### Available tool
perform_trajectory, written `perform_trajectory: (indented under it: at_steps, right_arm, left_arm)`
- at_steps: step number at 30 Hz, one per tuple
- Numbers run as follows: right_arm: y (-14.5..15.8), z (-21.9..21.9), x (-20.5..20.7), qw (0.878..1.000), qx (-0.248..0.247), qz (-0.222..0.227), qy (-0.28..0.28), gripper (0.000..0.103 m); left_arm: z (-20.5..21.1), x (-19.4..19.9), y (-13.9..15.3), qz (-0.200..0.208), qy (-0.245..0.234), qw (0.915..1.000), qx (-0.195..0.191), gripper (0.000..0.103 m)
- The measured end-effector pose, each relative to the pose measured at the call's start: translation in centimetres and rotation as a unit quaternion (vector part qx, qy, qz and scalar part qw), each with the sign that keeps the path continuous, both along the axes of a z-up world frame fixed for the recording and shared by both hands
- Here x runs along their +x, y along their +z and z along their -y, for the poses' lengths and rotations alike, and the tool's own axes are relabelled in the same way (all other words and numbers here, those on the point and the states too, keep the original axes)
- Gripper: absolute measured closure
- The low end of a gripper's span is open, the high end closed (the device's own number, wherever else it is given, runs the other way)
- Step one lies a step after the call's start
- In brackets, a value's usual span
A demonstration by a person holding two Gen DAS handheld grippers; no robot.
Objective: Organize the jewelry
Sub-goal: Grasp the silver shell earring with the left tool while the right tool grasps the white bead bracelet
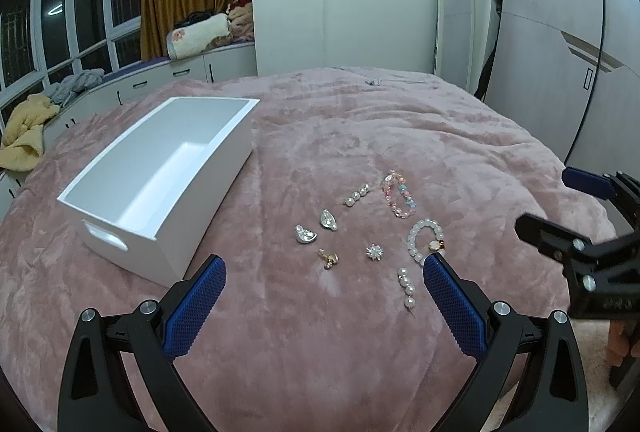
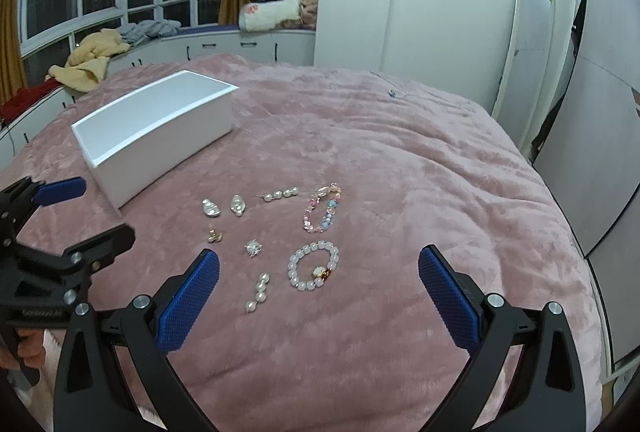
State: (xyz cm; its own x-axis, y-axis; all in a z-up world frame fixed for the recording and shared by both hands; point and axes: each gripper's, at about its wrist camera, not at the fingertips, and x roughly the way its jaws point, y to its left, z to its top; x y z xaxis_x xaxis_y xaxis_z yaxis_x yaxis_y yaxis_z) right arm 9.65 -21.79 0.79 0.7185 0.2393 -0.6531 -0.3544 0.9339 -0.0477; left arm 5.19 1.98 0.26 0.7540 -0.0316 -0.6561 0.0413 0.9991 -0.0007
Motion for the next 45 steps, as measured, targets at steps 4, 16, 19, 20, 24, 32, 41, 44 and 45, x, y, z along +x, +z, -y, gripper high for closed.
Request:
perform_trajectory:
  at_steps: [4,16,19,20,24,32,41,44,45]
  right_arm:
    - [-0.7,-0.5,2.7,1.0,-0.003,-0.018,-0.006,0.011]
    - [-6.0,-0.4,8.2,0.996,0.016,-0.085,-0.016,0.039]
    - [-7.9,-0.6,8.8,0.994,0.003,-0.109,-0.018,0.047]
    - [-8.3,-0.6,9.0,0.993,0.004,-0.114,-0.015,0.052]
    - [-9.9,-0.8,9.6,0.992,-0.004,-0.129,-0.011,0.055]
    - [-13.0,0.2,11.7,0.985,-0.005,-0.17,-0.039,0.055]
    - [-14.2,-0.2,12.6,0.983,-0.01,-0.179,-0.035,0.054]
    - [-14.4,-0.4,12.7,0.984,-0.014,-0.177,-0.031,0.063]
    - [-14.3,-0.3,12.6,0.984,-0.015,-0.176,-0.031,0.067]
  left_arm:
    - [-0.7,1.9,-1.2,-0.024,-0.009,0.9996,-0.011,0.003]
    - [-1.8,7.6,-4.1,-0.047,-0.05,0.997,-0.036,0.004]
    - [-2.2,9.5,-5.3,-0.06,-0.056,0.995,-0.057,0.011]
    - [-2.3,10.0,-5.7,-0.065,-0.057,0.9944,-0.061,0.016]
    - [-2.3,12.0,-7.7,-0.092,-0.047,0.9938,-0.042,0.028]
    - [-3.8,15.2,-11.7,-0.147,-0.031,0.9867,-0.064,0.041]
    - [-4.2,16.7,-12.5,-0.153,-0.042,0.9848,-0.07,0.058]
    - [-4.9,16.6,-12.6,-0.153,-0.036,0.9845,-0.078,0.068]
    - [-5.1,16.6,-12.6,-0.154,-0.032,0.9844,-0.079,0.073]
